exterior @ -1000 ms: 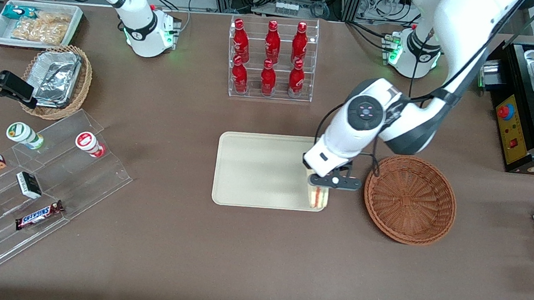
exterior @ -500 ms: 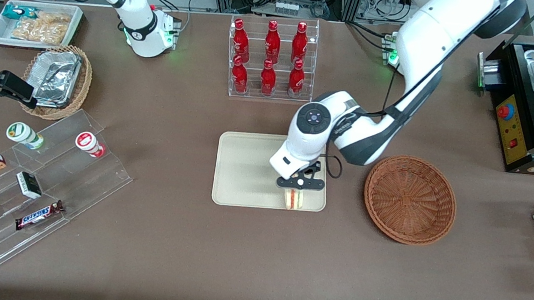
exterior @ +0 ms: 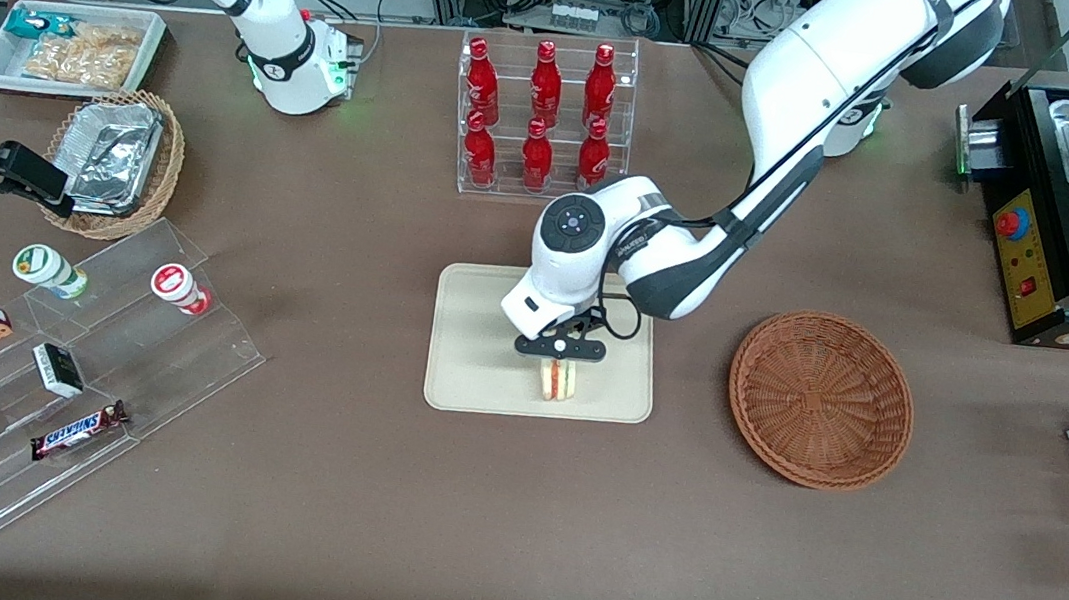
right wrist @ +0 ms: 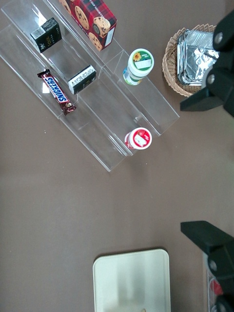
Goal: Place sandwich from basket to tray
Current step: 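Lift the sandwich and carry it with the left gripper over the cream tray, then lower the sandwich onto the tray and open the left gripper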
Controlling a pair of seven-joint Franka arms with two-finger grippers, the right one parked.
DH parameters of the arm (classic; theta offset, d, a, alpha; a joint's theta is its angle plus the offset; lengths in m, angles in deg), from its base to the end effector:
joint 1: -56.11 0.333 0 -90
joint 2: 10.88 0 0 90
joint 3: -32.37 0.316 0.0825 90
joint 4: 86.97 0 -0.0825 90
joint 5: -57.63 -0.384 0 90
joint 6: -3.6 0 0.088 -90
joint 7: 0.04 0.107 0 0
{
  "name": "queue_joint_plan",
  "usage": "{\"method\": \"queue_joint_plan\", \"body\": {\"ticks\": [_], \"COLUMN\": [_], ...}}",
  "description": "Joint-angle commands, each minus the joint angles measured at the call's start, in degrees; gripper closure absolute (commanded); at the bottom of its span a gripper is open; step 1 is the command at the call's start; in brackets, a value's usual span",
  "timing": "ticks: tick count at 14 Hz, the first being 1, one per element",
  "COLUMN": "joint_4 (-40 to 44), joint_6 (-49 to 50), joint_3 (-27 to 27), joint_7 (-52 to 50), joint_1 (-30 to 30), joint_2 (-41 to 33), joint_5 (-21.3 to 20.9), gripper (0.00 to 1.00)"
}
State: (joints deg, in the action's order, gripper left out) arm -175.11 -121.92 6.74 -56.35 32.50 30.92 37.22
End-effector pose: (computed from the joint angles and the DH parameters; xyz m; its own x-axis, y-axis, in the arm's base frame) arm 0.5062 -0.4914 0.2542 0.9999 0.0157 0.0001 0.0157 -0.9999 0.0066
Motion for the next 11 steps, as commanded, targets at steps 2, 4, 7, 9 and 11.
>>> {"method": "queue_joint_plan", "body": {"ticks": [2,4,7,9,11], "joint_4": [2.88,2.89,2.89,2.89,3.06], "joint_6": [0.36,0.36,0.8,1.5,3.42], "joint_3": [1.28,1.37,2.77,4.35,5.06], "joint_7": [-1.61,-2.39,-4.51,-5.82,-6.35], "joint_1": [-2.4,-2.4,-2.4,-2.32,-1.62], "joint_2": [2.41,2.5,2.24,1.19,-1.18], "joint_5": [-0.94,-0.94,-1.11,-1.03,-0.68], "gripper": [0.62,0.42,0.01,0.0,0.0]}}
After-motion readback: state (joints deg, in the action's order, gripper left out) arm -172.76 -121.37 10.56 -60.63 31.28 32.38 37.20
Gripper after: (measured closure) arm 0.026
